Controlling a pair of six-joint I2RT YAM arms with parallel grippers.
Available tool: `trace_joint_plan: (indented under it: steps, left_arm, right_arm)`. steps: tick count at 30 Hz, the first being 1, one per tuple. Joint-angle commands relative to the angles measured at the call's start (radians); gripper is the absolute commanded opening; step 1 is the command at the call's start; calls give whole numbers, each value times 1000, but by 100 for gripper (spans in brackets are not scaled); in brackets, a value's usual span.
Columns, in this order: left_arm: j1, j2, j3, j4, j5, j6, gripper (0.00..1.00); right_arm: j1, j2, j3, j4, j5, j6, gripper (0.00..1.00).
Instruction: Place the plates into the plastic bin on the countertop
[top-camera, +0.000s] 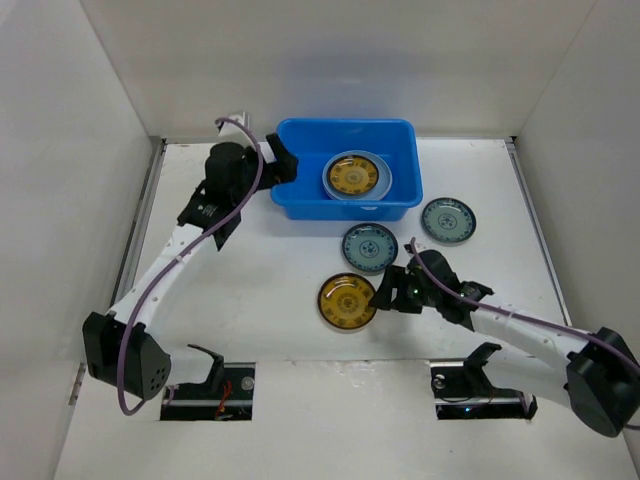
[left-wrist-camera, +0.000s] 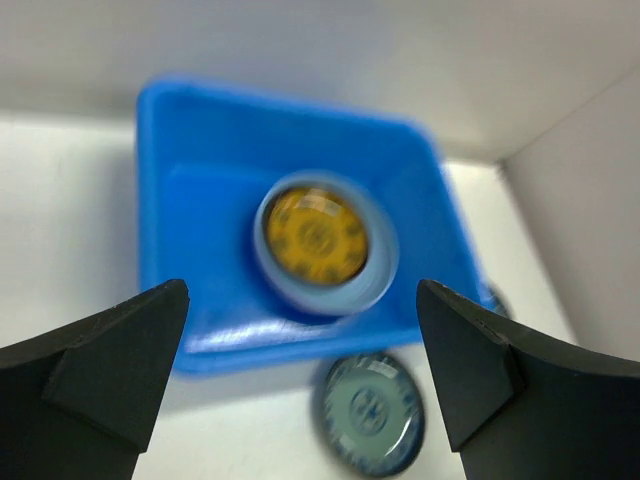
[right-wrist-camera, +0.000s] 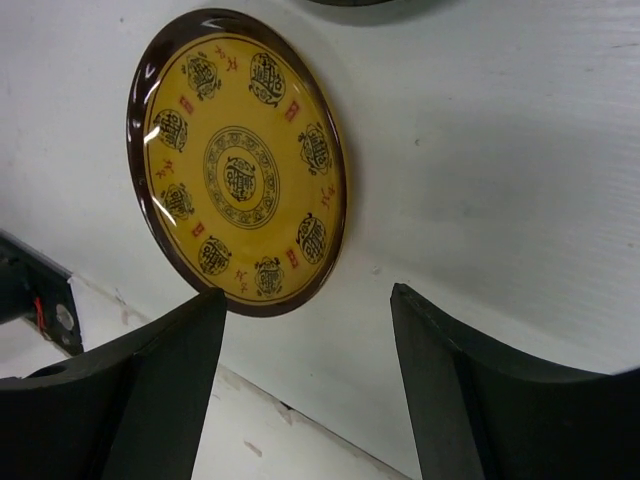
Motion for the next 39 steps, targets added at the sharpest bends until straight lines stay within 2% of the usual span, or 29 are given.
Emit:
trace_joint_plan:
  steps: [1, 7, 14, 17, 21, 23, 28, 32, 39]
  left_arm:
    - [18, -87, -127, -57, -57, -31, 100]
    - [38, -236, -295, -115, -55, -80, 100]
    - [51, -359, -375, -193, -48, -91, 100]
    - [60, -404, -392, -224, -48, -91, 100]
    - [77, -465, -419, -270, -48, -91, 100]
    - [84, -497, -436, -296, -48, -91, 100]
    - [120, -594, -482, -377, -54, -92, 100]
    - [161, -675, -511, -437, -59, -123, 100]
    - [192, -755, -543, -506, -54, -161, 100]
  right_arm:
    - [7, 59, -8, 170, -74, 26, 72]
    - [8, 162, -52, 300, -88, 80, 68]
    - [36, 280, -71, 429, -86, 103, 57]
    - [68, 355, -57, 477, -83, 109, 44]
    - [129, 466, -17, 530, -77, 123, 12]
    - [178, 512, 30, 529, -77, 132, 0]
    - [290, 546, 182, 465, -83, 139, 0]
    - [300, 497, 365, 316, -63, 83, 0]
    - [128, 446, 759, -44, 63, -133, 0]
